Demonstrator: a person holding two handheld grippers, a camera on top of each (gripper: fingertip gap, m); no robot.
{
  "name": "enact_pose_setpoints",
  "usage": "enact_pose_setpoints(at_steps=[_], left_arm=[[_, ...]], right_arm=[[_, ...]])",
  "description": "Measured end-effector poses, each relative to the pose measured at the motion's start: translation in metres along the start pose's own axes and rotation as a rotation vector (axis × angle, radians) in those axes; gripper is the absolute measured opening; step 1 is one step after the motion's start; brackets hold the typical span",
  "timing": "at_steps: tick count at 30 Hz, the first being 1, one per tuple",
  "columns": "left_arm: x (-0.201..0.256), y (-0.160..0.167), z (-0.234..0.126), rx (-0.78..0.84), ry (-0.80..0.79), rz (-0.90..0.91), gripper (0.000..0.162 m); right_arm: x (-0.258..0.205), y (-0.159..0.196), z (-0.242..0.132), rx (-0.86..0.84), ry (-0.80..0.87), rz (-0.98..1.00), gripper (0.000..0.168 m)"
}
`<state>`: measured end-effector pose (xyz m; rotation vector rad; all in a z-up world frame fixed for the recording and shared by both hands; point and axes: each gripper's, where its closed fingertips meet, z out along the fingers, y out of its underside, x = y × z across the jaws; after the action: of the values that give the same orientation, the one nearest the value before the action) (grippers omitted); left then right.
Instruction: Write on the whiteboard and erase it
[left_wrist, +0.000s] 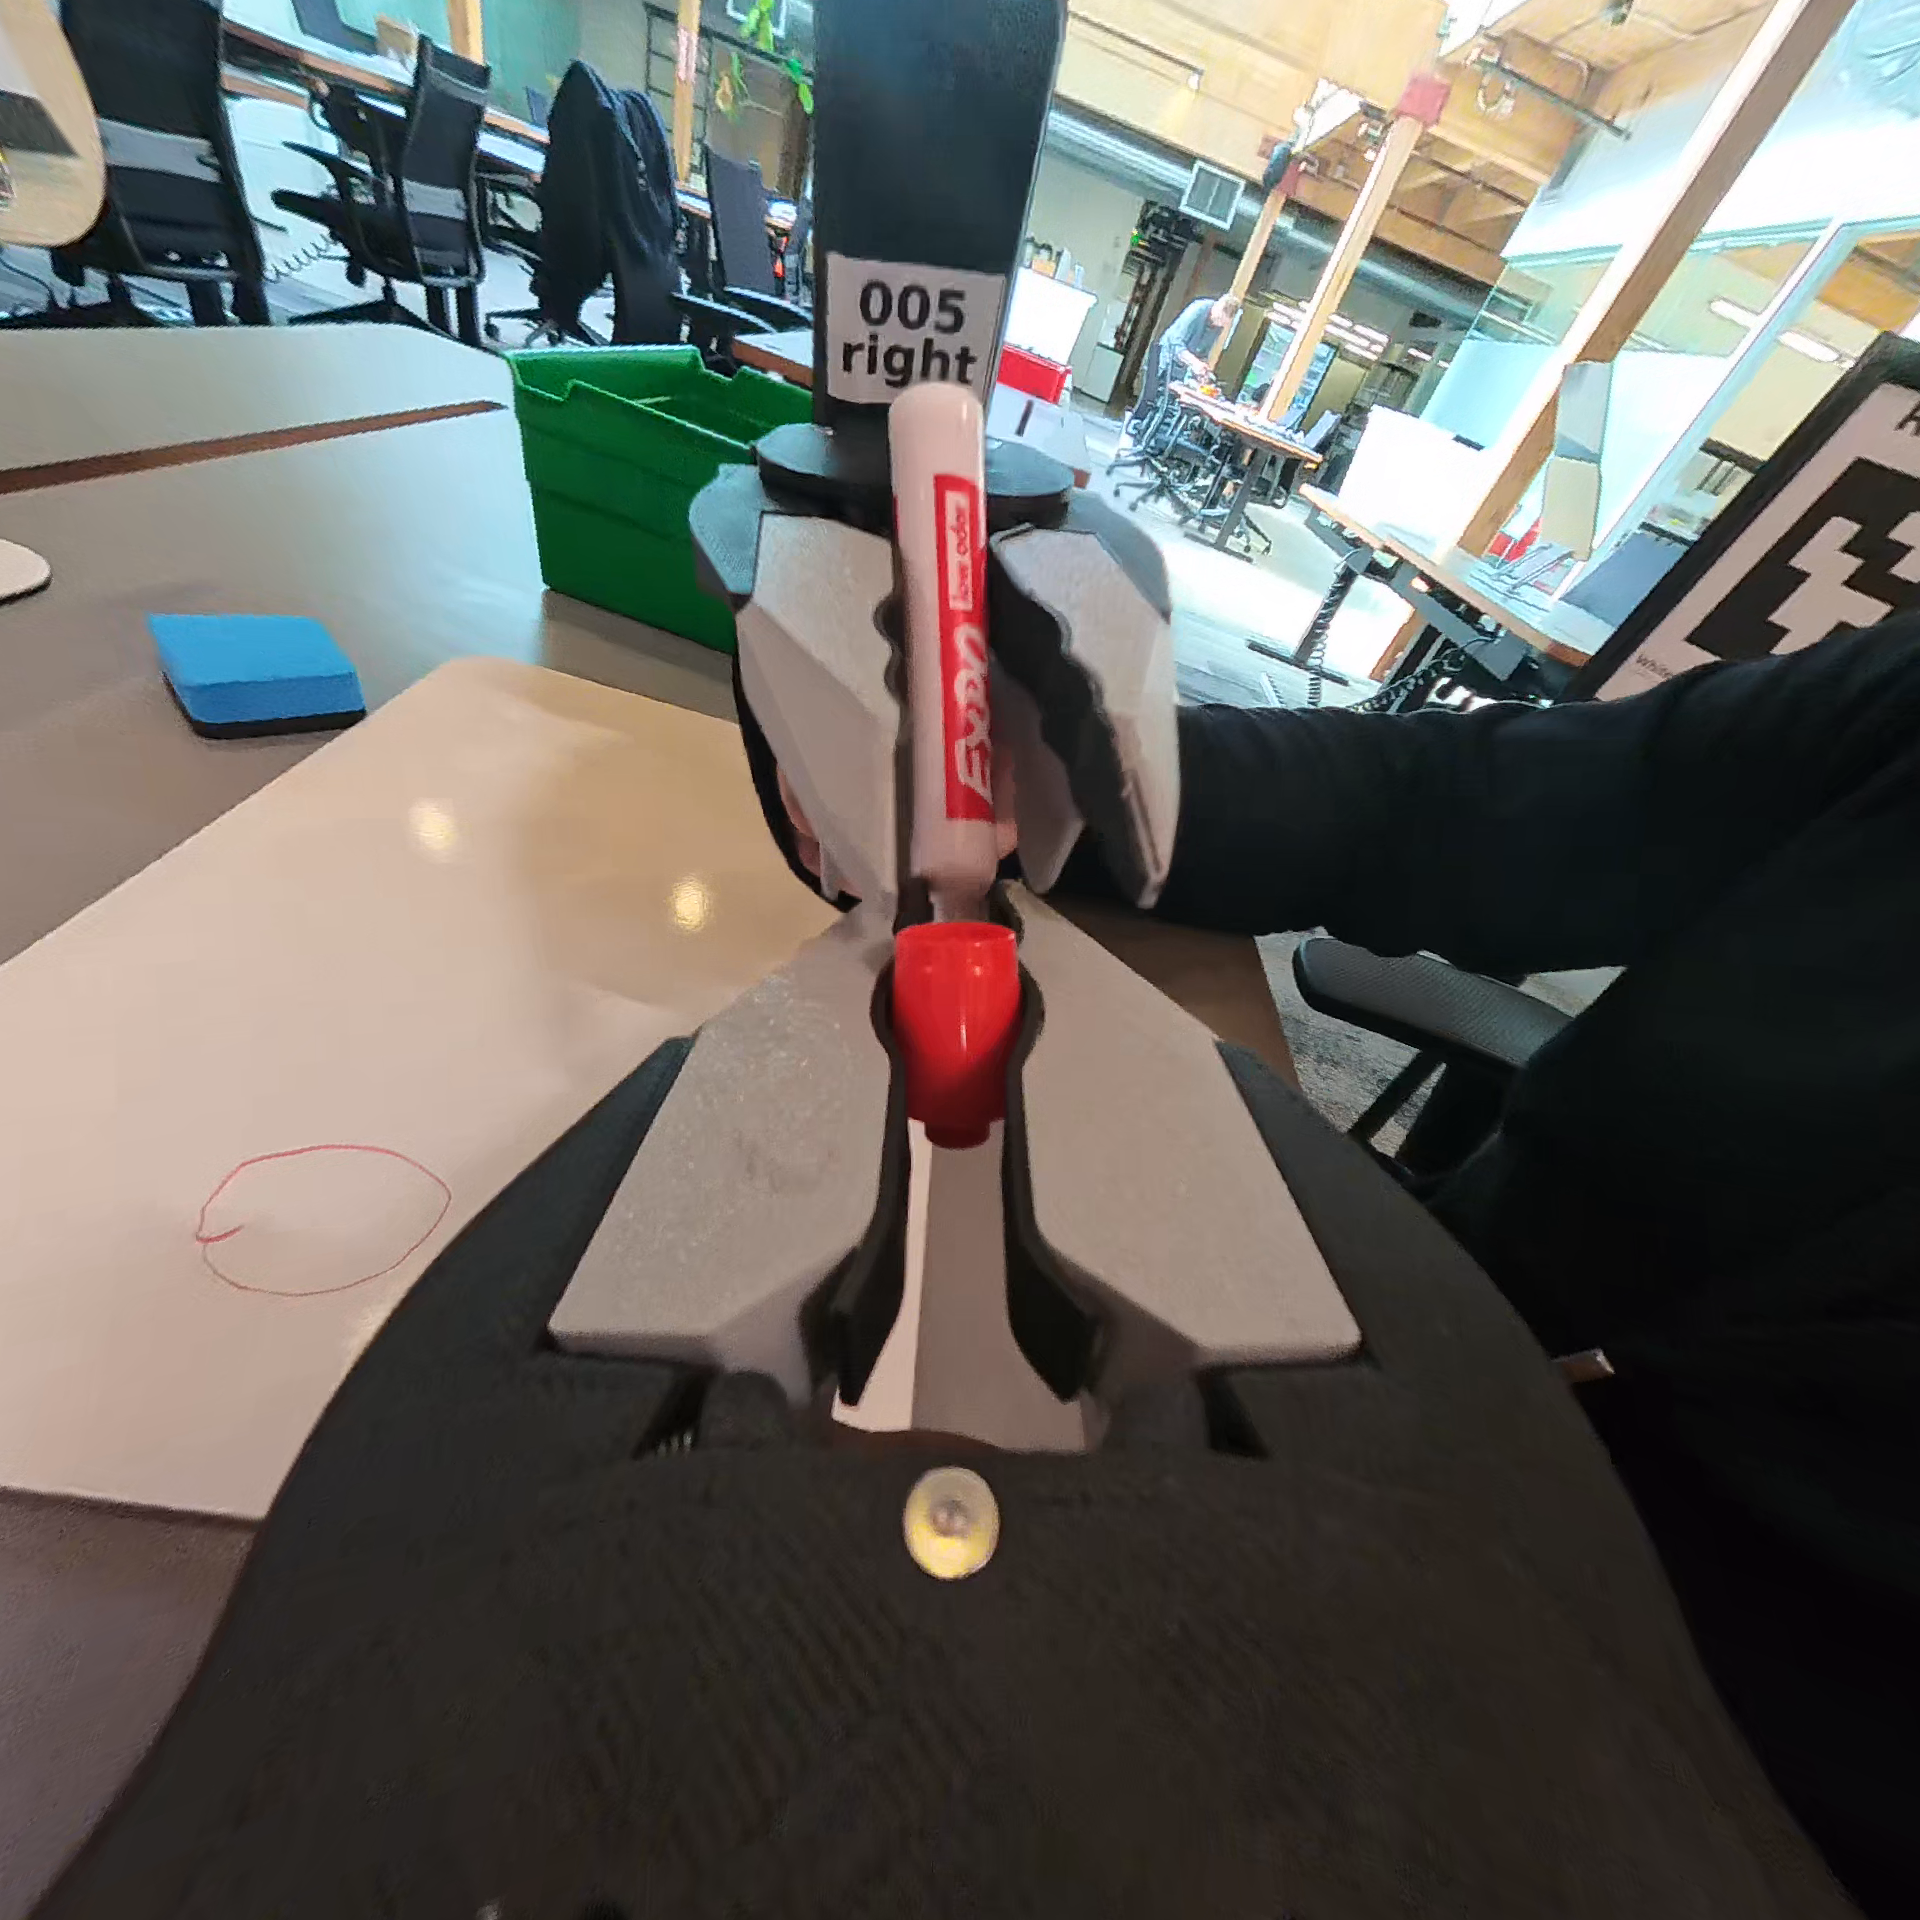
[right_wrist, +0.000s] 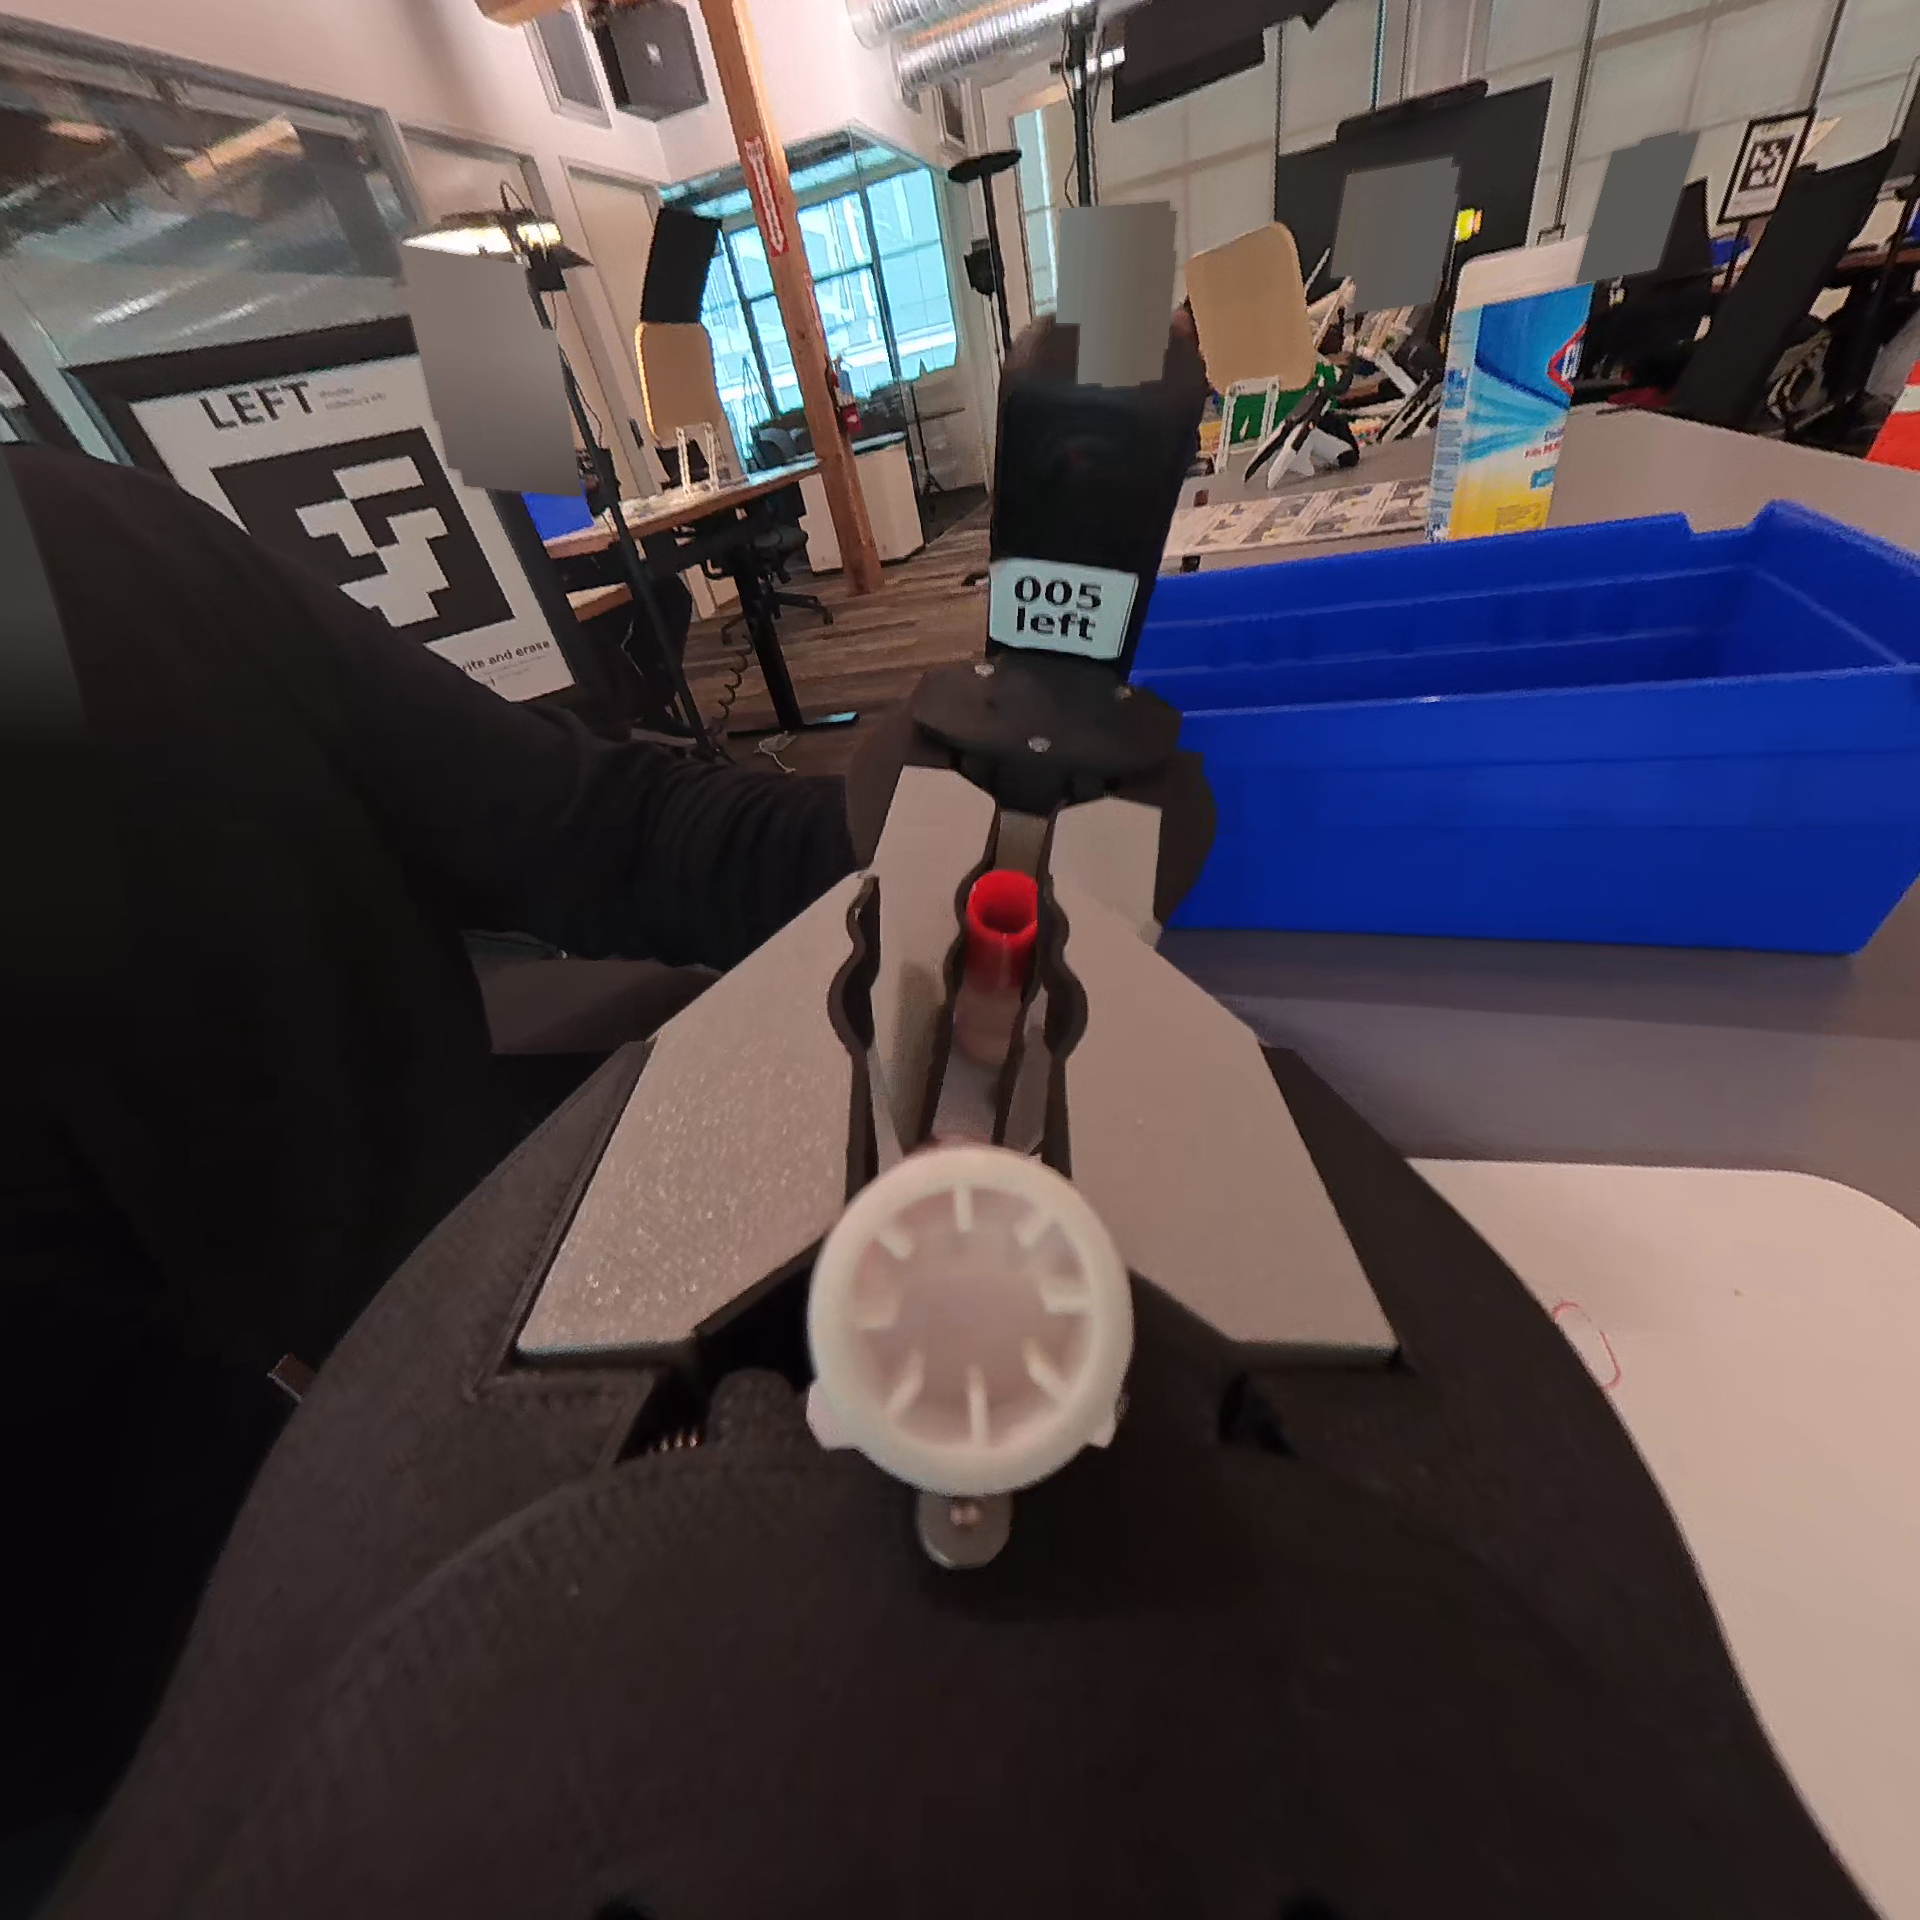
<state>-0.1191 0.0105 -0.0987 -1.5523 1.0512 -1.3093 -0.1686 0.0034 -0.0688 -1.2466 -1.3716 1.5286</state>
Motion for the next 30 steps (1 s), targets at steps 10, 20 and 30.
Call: enact_pose_setpoints(at_steps=[10,20,30], left_arm=[[0.003,0.014,0.006,-0.078,0.011,0.014,0.009],[0.008,0.032,0.021,-0.167,-0.002,0.083,0.009],[0.014,0.017,0.012,-0.096,0.062,0.011,0.009]], right_arm=[[-0.005,-0.005,0.004,0.019,-0.010,-0.012,0.027],[-0.013,-0.005,0.016,0.029,-0.038,-0.016,0.027],[-0.014,0.004,0.008,-0.015,-0.062,-0.024,0.028]])
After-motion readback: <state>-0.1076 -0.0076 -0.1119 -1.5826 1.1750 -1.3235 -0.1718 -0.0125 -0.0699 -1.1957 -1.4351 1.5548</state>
